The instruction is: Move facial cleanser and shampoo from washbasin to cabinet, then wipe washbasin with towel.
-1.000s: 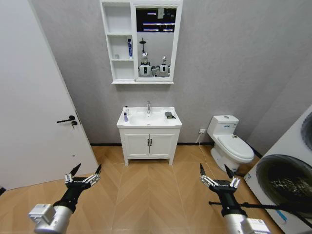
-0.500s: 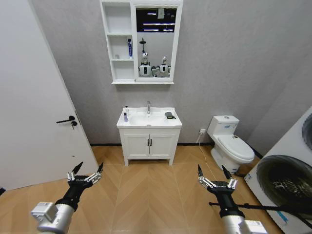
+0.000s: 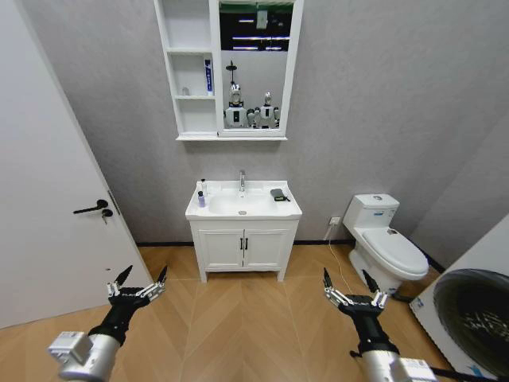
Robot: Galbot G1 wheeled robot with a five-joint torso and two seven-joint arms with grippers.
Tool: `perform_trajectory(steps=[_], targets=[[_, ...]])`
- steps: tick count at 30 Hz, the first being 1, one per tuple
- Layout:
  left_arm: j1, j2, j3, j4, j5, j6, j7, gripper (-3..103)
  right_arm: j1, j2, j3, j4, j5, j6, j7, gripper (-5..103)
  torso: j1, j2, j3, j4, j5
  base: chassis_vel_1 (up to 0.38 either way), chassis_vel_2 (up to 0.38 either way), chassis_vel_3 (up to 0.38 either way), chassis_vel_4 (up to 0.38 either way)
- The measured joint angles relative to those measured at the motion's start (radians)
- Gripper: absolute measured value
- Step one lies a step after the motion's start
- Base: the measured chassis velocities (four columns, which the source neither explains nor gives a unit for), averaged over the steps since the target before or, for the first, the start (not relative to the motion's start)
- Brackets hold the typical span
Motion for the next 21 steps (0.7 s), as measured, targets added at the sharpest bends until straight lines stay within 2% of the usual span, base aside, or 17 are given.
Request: perform_trajectory(steps=[7,8,11,17,21], targets=[[-0.001,0.002,0.000,0.000,0.001,0.000,0.000,99,0.000,0.001,-0.001,-0.002,0.000,-0.001,0.000,100,0.000,0.000,0.000,-0.0001,-0.0001,-0.200,0.202,0.203,-0.213],[-0.001,0.003,0.000,0.000,0.001,0.000,0.000,102,0.001,0.002,-0.002,-0.004,0.000,-0.001,0.000,100,-0.001,0.000,0.000,-0.0003,-0.0006,-0.207,0.207,0.182,-0.199],[-0.002,0.003,0.000,0.003,0.001,-0.001,0.000,96,0.001,0.002,-0.002,-0.006,0.000,-0.001,0.001,100,-0.001,0.000,0.000,0.0001,0.0002,-0.188,0.222,0.207,-0.193],[-0.003,0.005,0.005,0.007,0.004,-0.001,0.001,100,0.001,0.003,-0.001,-0.006,0.001,-0.003,0.003,100,0.000,0.000,0.000,-0.0001,-0.0004,-0.212,0.219,0.214,-0.213],[-0.002,0.004,0.015,0.009,0.013,-0.001,0.005,98,0.002,0.004,-0.002,-0.006,0.003,-0.005,0.003,100,-0.001,0.000,0.000,-0.0001,-0.0007,-0.229,0.215,0.244,-0.228]])
